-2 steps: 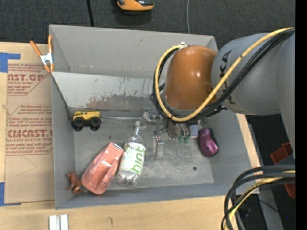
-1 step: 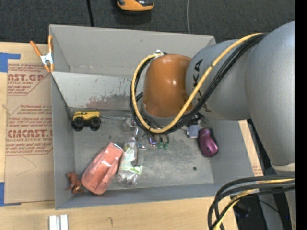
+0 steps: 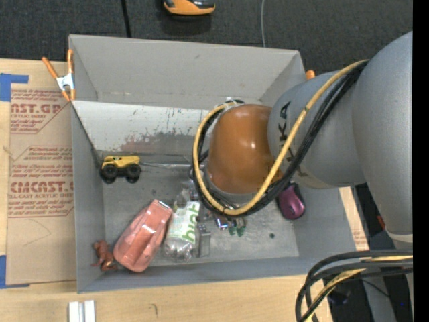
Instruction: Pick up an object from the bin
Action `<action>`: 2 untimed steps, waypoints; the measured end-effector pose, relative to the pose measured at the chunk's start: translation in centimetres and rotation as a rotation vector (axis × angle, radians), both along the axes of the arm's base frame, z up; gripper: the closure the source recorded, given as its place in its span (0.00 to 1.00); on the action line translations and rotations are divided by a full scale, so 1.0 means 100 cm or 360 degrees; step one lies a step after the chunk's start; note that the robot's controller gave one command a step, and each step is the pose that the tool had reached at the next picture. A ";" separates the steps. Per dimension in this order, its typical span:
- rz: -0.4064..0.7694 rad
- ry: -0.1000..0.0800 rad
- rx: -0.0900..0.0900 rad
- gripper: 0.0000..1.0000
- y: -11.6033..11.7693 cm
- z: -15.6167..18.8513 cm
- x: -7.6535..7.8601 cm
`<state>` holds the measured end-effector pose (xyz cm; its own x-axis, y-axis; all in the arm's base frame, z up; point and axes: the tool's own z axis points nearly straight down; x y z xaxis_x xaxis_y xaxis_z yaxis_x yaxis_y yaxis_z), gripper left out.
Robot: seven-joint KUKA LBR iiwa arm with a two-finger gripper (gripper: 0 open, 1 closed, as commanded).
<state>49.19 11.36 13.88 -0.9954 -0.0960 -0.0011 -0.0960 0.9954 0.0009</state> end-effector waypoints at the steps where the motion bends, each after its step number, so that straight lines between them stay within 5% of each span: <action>1: 0.0001 -0.0024 0.0004 0.00 0.013 -0.039 -0.008; 2: -0.0287 -0.0005 0.0001 0.00 0.012 -0.061 0.006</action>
Offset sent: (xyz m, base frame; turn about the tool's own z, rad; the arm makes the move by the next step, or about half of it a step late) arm 0.0143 0.0109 -0.0675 0.2482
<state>49.79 12.58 7.77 -0.9965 0.0840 -0.0045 0.0840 0.9965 0.0017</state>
